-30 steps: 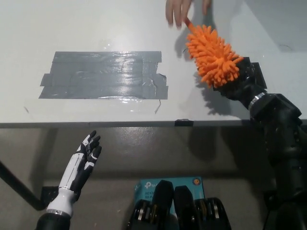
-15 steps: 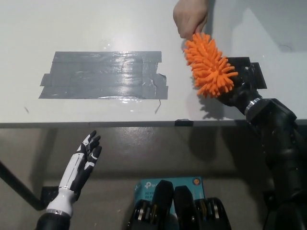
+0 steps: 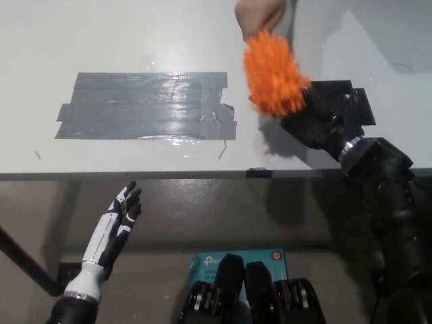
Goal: An orange duster is kept infront of the robot in the middle of the table and the robot extends its right arm to grab the duster, picks it up and hands it to a person
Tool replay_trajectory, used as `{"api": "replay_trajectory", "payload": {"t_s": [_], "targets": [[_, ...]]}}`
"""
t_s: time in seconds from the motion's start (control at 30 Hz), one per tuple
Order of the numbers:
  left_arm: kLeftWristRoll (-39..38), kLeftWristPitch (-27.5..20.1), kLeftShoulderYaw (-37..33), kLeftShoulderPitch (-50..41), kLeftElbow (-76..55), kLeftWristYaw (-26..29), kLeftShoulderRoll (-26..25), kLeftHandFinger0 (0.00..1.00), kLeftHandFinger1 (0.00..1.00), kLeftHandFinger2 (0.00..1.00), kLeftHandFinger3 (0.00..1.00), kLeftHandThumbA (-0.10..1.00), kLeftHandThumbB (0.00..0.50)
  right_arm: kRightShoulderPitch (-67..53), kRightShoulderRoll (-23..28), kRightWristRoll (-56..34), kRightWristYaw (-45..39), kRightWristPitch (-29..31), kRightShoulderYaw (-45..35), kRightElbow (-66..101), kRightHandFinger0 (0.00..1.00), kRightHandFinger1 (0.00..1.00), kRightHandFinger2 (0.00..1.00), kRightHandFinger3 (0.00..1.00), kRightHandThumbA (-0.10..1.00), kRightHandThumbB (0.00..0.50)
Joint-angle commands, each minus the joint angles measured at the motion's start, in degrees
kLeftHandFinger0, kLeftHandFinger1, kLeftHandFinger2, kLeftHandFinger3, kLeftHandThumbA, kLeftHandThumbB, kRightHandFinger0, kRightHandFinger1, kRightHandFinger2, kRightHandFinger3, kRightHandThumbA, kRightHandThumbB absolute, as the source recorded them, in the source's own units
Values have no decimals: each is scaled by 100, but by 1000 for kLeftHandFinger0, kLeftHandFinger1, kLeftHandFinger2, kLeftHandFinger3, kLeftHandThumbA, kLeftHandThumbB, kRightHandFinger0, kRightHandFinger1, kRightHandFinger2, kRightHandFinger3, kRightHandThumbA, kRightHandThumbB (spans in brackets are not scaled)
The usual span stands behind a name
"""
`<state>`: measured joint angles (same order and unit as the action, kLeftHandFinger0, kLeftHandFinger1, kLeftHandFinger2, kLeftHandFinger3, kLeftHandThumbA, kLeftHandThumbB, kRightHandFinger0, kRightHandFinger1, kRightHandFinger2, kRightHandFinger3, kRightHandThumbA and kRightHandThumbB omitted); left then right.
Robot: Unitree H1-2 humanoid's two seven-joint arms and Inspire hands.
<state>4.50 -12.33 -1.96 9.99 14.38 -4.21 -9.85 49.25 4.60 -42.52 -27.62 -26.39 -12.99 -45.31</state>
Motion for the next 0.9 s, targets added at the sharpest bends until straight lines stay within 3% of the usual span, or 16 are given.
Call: {"api": "replay_trajectory", "payload": {"t_s": [0.0, 0.47, 0.6, 0.87], "targets": [[59, -98, -7, 132, -159, -53, -122, 949, 1000, 1000, 1000, 914, 196, 110, 89, 40, -746, 124, 80, 118, 1000, 1000, 1000, 1000, 575, 500], [40, -111, -5, 217, -98, -70, -134, 957, 1000, 993, 1000, 910, 180, -501, 392, -49, -1128, 104, -4, 1451, 1000, 1000, 1000, 1000, 905, 500], [52, -92, -10, 247, -76, -70, -142, 954, 1000, 991, 1000, 912, 184, -895, 561, -282, -1205, -53, -55, 2289, 1000, 1000, 1000, 1000, 903, 500], [108, -169, -58, 156, -26, -50, -144, 954, 999, 964, 1000, 930, 183, -2165, 1211, -999, -2150, -54, 210, 3586, 1000, 1000, 1000, 1000, 757, 500]]}}
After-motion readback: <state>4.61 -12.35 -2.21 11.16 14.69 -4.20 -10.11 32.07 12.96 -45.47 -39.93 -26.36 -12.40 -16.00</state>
